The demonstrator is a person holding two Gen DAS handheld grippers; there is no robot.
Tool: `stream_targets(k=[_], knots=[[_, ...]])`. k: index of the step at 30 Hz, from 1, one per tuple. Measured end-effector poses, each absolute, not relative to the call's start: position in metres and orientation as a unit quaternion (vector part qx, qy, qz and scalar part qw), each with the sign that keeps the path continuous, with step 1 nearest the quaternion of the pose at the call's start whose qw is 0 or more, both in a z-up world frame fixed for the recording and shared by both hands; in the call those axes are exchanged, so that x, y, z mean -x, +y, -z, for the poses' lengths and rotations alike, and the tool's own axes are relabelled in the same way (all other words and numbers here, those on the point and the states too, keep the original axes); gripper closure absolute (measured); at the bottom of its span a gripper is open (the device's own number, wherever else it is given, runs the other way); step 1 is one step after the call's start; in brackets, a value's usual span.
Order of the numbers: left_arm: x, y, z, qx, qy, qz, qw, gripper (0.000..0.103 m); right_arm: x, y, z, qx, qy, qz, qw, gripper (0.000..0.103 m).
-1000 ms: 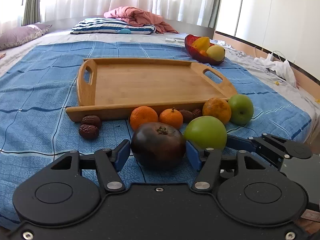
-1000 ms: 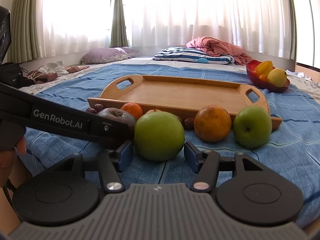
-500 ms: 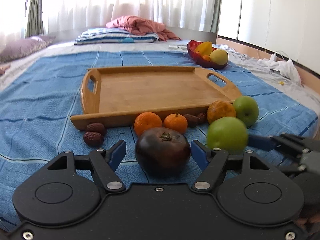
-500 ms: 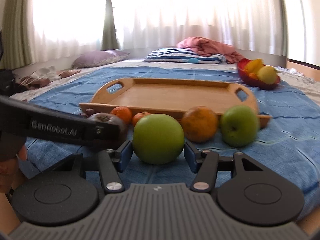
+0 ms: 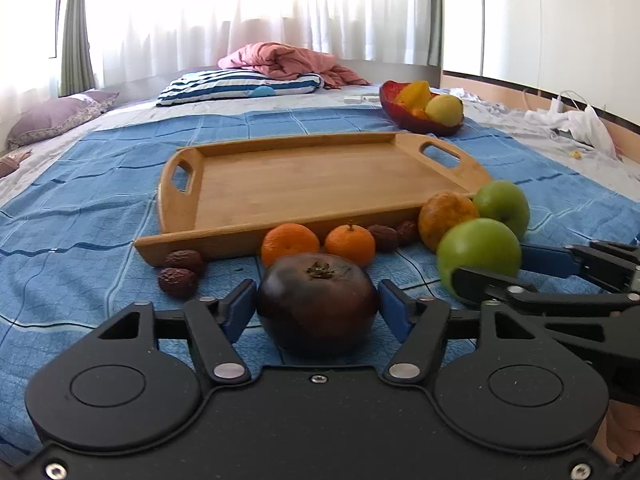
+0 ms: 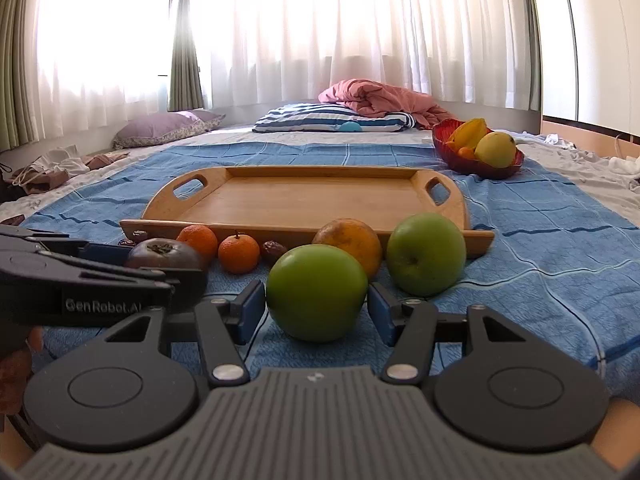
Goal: Organize fruits
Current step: 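Grasp the dark purple fruit with the left tool while the right tool grasps a green apple, then lift both fruits and carry them over the wooden tray with both tools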
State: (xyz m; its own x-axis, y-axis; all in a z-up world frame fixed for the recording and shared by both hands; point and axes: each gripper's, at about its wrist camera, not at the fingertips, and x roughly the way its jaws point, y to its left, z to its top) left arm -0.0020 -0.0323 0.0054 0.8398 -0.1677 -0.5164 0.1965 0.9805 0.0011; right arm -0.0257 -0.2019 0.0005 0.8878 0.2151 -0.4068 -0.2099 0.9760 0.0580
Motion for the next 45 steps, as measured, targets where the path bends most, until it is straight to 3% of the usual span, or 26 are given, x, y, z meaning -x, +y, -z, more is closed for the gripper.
stream_targets(k=[15, 17, 19, 22, 45], knots=[[-0.013, -0.008, -0.001, 0.081, 0.294, 0.105, 0.946, 0.041, 0.005, -0.213, 0.011, -0.086, 0.243, -0.132, 0.957, 0.031], [-0.014, -0.007, -0.001, 0.082, 0.292, 0.105, 0.947, 0.041, 0.004, -0.212, 0.011, -0.086, 0.24, -0.133, 0.958, 0.032], [-0.014, -0.008, 0.0, 0.08, 0.292, 0.105, 0.947, 0.041, 0.003, -0.212, 0.012, -0.093, 0.241, -0.133, 0.957, 0.041], [-0.014, -0.009, -0.001, 0.078, 0.291, 0.104, 0.948, 0.042, 0.005, -0.21, 0.011, -0.086, 0.239, -0.133, 0.958, 0.043], [-0.012, -0.004, -0.055, 0.054, 0.229, 0.074, 0.969, 0.043, 0.014, -0.203, -0.031, -0.085, 0.157, -0.127, 0.976, 0.043]])
